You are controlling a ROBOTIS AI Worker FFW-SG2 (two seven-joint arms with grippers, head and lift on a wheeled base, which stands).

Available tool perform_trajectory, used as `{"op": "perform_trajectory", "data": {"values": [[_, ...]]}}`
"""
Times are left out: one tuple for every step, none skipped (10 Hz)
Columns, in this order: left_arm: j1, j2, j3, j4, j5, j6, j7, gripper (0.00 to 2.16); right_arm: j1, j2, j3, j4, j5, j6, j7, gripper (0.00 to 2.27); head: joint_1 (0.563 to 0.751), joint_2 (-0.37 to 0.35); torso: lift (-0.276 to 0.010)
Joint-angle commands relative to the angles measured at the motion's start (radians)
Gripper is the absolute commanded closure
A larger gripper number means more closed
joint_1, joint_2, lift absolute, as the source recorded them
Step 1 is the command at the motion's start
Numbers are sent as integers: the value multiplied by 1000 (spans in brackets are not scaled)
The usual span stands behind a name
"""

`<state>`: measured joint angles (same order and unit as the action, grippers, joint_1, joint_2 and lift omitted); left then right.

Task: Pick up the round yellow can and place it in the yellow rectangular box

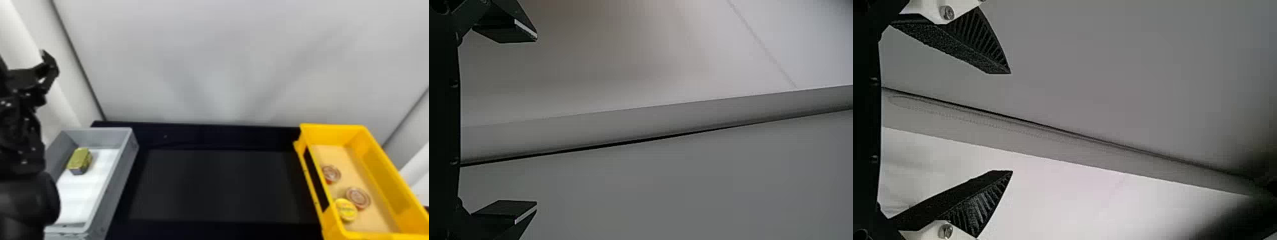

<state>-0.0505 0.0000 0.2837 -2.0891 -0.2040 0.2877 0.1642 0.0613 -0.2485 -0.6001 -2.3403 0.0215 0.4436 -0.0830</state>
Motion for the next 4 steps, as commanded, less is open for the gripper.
{"op": "perform_trajectory", "data": {"values": [[1,-3,0,0,0,-1,0,96,15,0,11,-31,-48,51,-73,70,694,14,-60],[1,-3,0,0,0,-1,0,98,15,0,6,-40,-57,63,-80,68,694,14,-60],[1,-3,3,0,0,1,0,98,8,-6,14,-47,-84,112,-104,65,694,14,-60],[1,-3,3,-2,0,1,0,98,11,-9,28,-45,-92,84,-132,47,694,14,-60]]}}
